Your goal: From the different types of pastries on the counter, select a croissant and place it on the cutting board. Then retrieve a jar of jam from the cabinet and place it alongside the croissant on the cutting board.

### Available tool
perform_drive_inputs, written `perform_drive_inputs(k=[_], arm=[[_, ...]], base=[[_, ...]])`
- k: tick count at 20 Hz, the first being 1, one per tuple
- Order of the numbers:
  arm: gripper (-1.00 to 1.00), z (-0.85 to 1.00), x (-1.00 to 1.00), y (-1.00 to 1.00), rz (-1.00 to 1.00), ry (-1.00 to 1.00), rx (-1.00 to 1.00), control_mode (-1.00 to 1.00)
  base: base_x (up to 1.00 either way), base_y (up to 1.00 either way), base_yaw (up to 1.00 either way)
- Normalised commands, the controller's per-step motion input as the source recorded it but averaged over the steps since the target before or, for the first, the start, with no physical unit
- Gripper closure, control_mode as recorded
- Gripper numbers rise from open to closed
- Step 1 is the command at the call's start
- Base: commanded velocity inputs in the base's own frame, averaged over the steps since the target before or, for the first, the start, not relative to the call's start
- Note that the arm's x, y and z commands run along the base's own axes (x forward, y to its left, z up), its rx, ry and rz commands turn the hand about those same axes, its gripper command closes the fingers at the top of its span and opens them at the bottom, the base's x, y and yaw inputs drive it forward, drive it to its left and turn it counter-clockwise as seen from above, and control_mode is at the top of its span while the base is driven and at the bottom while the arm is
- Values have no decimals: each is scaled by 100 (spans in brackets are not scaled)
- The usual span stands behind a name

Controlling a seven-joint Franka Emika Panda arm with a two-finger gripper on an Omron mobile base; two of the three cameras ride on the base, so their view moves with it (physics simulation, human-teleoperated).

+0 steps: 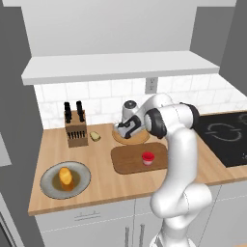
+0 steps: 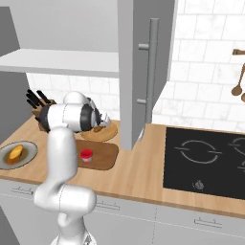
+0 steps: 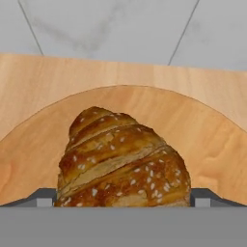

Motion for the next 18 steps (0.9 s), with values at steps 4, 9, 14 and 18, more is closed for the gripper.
perform_drive_inputs(k=[4, 9, 14, 18], arm=[[100, 1, -97, -21, 0, -1, 0, -100], [100, 11, -92, 28, 0, -23, -2, -100], [100, 24, -77, 49, 0, -35, -5, -100], [100, 83, -21, 84, 0, -49, -2, -100]], base=[[0, 0, 0], [0, 0, 0], [0, 0, 0], [0, 0, 0]])
